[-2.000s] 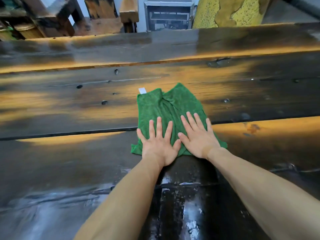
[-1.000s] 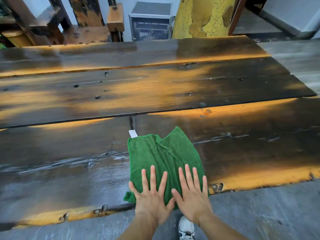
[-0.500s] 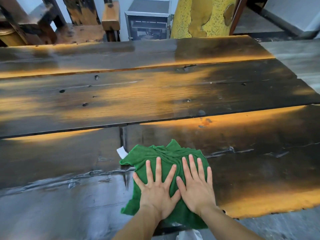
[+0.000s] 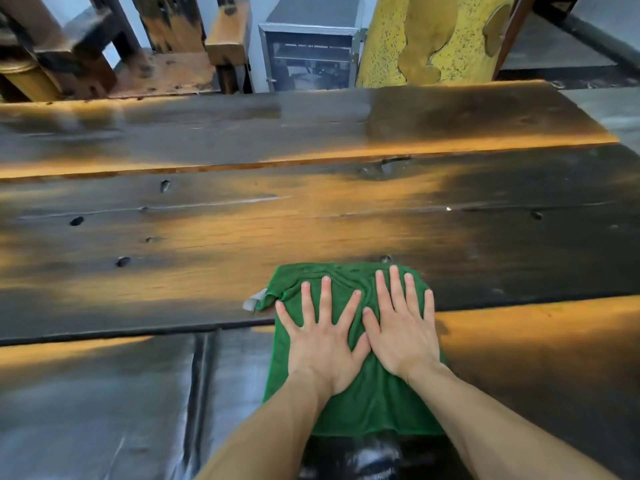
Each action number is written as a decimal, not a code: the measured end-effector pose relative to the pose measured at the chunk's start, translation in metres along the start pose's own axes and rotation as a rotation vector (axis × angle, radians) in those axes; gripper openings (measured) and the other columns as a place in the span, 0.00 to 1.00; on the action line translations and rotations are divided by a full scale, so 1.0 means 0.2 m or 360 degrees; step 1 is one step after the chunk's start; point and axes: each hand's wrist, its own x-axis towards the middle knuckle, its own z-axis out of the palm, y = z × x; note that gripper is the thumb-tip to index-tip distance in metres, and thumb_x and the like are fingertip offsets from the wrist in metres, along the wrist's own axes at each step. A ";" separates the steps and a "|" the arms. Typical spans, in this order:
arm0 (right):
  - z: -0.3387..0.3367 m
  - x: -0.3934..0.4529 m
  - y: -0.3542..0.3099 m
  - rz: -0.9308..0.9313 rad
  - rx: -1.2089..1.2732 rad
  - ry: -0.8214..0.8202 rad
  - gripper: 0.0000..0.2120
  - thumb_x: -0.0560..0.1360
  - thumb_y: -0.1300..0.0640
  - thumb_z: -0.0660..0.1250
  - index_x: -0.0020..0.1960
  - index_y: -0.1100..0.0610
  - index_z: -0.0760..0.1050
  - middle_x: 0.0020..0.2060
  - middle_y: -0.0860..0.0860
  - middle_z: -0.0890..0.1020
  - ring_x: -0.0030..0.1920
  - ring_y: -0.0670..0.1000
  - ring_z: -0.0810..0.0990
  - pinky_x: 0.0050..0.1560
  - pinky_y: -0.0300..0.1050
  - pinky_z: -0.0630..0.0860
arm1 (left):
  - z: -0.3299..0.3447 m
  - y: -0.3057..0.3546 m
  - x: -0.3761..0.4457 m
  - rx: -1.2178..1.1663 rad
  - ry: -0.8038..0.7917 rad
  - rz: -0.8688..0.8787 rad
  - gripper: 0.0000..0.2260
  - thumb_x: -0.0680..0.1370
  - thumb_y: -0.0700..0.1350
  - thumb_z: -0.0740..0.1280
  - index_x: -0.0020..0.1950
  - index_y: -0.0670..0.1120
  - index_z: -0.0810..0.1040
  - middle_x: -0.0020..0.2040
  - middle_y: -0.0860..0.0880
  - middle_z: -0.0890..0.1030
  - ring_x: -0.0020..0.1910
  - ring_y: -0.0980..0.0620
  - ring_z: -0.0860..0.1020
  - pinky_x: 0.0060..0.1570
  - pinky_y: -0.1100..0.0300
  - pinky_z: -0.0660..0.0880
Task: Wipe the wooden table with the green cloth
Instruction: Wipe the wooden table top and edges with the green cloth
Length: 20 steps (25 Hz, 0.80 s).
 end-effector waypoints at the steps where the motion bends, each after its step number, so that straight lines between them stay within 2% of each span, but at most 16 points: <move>1: -0.03 0.10 0.01 -0.0034 -0.0011 0.0020 0.31 0.82 0.40 0.39 0.78 0.48 0.28 0.77 0.48 0.29 0.77 0.51 0.28 0.76 0.58 0.33 | -0.03 0.00 0.09 0.0002 0.0019 -0.0006 0.31 0.79 0.70 0.38 0.78 0.64 0.30 0.78 0.45 0.27 0.76 0.35 0.28 0.64 0.22 0.32; 5: -0.13 0.52 0.06 -0.0106 0.0019 0.0032 0.32 0.82 0.40 0.41 0.79 0.48 0.30 0.77 0.48 0.30 0.77 0.50 0.29 0.76 0.58 0.33 | -0.13 -0.02 0.50 -0.0031 0.0010 -0.0038 0.31 0.78 0.71 0.39 0.78 0.65 0.31 0.79 0.46 0.28 0.77 0.36 0.28 0.65 0.22 0.33; 11: -0.25 1.24 0.07 -0.0149 -0.0004 0.0178 0.31 0.82 0.40 0.41 0.80 0.48 0.32 0.79 0.48 0.34 0.78 0.51 0.33 0.76 0.60 0.35 | -0.29 -0.10 1.18 -0.0066 0.0146 -0.0160 0.32 0.77 0.73 0.38 0.78 0.67 0.34 0.81 0.47 0.32 0.78 0.38 0.31 0.66 0.23 0.35; 16: -0.36 1.81 0.05 -0.0114 0.0050 0.0171 0.31 0.82 0.40 0.41 0.81 0.46 0.35 0.80 0.47 0.38 0.79 0.52 0.35 0.76 0.62 0.35 | -0.41 -0.19 1.70 -0.0098 0.0237 -0.0246 0.32 0.76 0.74 0.40 0.79 0.67 0.37 0.82 0.48 0.34 0.79 0.38 0.33 0.67 0.23 0.35; 20: -0.42 2.09 0.03 -0.0128 -0.0045 0.0304 0.29 0.82 0.40 0.39 0.81 0.44 0.44 0.81 0.47 0.45 0.80 0.54 0.38 0.75 0.65 0.34 | -0.52 -0.27 2.05 -0.0118 0.0278 -0.0205 0.33 0.76 0.75 0.42 0.79 0.69 0.41 0.82 0.51 0.37 0.80 0.41 0.36 0.68 0.24 0.36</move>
